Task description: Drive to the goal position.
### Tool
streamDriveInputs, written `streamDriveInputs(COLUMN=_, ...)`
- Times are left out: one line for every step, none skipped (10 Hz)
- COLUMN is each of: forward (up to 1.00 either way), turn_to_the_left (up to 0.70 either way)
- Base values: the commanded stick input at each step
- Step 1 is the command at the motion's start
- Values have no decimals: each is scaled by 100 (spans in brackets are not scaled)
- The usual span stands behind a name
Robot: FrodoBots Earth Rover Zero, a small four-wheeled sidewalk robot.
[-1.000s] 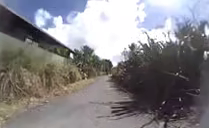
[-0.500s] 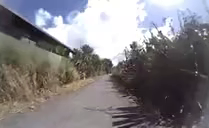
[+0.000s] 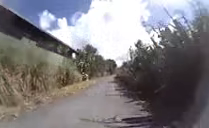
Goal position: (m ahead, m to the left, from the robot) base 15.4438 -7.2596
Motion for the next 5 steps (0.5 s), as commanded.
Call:
streamDriveInputs(forward=85, turn_to_the_left=0)
streamDriveInputs(forward=85, turn_to_the_left=0)
streamDriveInputs(forward=85, turn_to_the_left=0)
streamDriveInputs(forward=85, turn_to_the_left=0)
streamDriveInputs(forward=85, turn_to_the_left=0)
